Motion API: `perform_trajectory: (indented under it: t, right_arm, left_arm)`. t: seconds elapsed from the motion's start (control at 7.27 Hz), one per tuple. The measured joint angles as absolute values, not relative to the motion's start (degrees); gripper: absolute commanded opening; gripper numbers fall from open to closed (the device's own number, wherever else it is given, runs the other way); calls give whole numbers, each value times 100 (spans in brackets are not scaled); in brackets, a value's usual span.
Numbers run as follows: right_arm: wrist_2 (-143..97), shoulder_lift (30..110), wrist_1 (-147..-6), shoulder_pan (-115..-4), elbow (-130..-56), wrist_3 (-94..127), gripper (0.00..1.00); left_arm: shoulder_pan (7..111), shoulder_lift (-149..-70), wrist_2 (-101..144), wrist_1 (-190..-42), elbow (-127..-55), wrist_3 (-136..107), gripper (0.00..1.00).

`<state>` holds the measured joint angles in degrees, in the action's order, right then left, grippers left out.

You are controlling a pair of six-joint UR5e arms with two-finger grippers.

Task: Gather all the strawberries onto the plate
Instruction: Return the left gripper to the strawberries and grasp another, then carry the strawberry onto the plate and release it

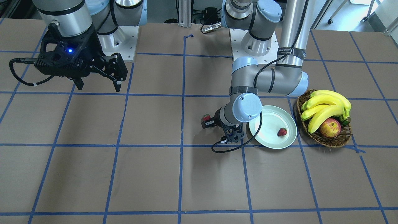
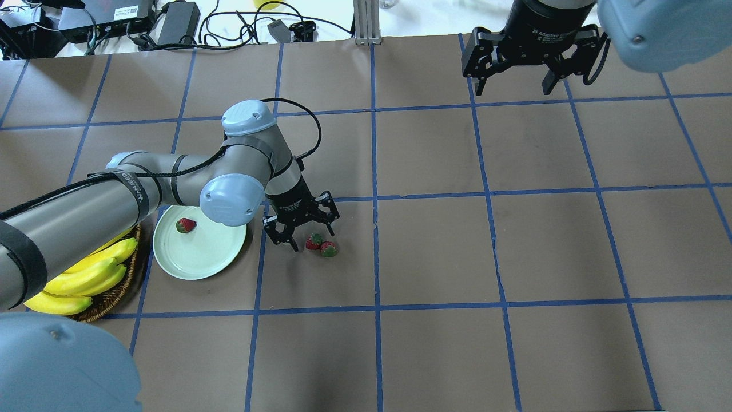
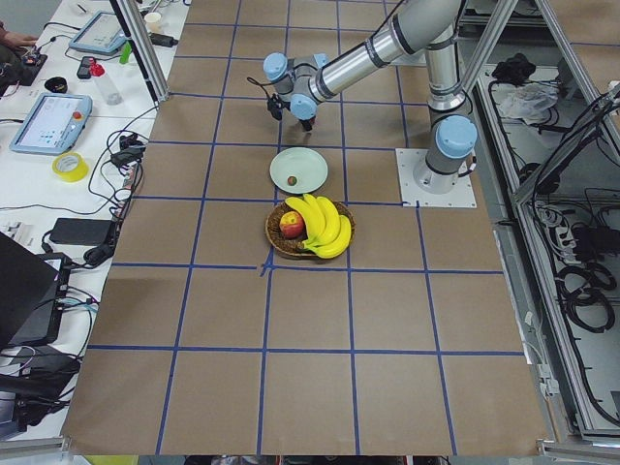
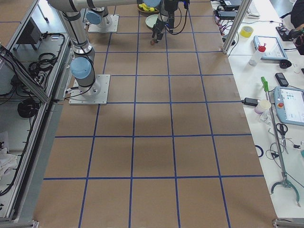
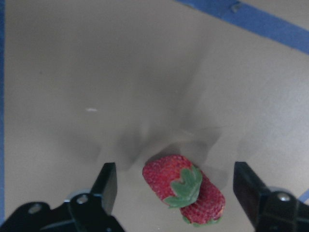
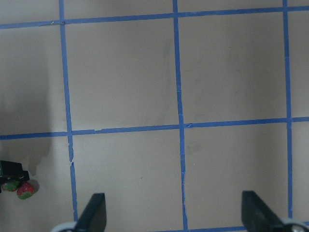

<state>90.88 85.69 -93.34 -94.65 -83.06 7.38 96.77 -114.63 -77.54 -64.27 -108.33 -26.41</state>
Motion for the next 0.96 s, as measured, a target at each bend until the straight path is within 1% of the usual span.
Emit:
perform_trajectory:
  t: [0.55,0.96]
  right_arm:
    - [9094,8564,-9325,-9464,-8307,726,100]
    - [9082,8558,-9326,-9468,-8307,738,100]
  left_arm:
    - [9666,-11474,-7800,-6264,-10682,-2680,0]
    - [9503,-11387,-8182,-6404,-10027,-2492,0]
